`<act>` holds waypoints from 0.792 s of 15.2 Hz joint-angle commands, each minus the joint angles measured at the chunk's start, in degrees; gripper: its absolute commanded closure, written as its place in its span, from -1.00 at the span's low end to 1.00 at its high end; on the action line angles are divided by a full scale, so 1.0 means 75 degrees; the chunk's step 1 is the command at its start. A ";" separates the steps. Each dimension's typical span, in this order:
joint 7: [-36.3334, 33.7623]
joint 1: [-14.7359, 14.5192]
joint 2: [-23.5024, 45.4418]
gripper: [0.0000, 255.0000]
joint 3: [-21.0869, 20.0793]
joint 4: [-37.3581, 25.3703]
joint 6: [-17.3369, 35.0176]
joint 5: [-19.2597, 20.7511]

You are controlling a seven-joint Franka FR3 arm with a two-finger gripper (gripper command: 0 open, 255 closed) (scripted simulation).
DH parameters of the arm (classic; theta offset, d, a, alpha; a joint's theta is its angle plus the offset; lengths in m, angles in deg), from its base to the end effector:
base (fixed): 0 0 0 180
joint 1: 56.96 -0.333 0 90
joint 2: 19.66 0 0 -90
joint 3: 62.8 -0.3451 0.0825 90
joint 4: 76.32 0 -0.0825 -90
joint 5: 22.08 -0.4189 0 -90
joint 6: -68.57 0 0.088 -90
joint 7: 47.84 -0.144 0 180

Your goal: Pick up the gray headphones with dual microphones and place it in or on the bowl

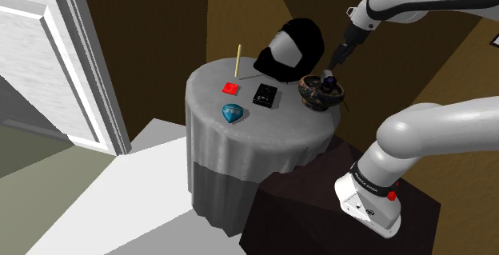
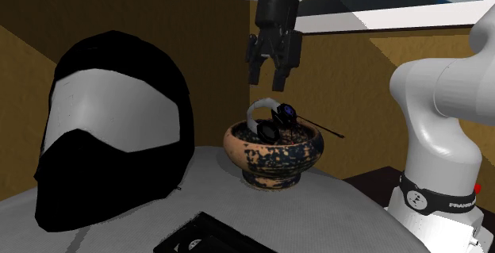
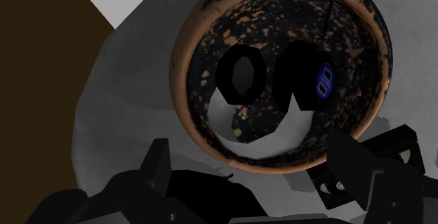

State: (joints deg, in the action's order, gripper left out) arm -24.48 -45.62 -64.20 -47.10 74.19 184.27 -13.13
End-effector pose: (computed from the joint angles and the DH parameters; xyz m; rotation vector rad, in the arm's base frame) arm 0.3134 -0.1739 0.4630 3.1111 0.0848 0.2501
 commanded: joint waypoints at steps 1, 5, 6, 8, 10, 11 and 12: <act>0.0002 -0.0002 -0.0084 -1.00 -0.0041 -0.0204 -0.0288 -0.0026; 0.0013 -0.0014 -0.0241 -1.00 -0.0148 -0.0817 -0.1057 -0.0099; 0.0013 -0.0013 -0.0243 -1.00 -0.0149 -0.0816 -0.1058 -0.0099; 0.0013 -0.0013 -0.0241 -1.00 -0.0149 -0.0817 -0.1057 -0.0099; 0.0013 -0.0013 -0.0241 -1.00 -0.0149 -0.0817 -0.1057 -0.0099; 0.0013 -0.0013 -0.0241 -1.00 -0.0149 -0.0817 -0.1057 -0.0099; 0.0013 -0.0013 -0.0241 -1.00 -0.0149 -0.0817 -0.1057 -0.0099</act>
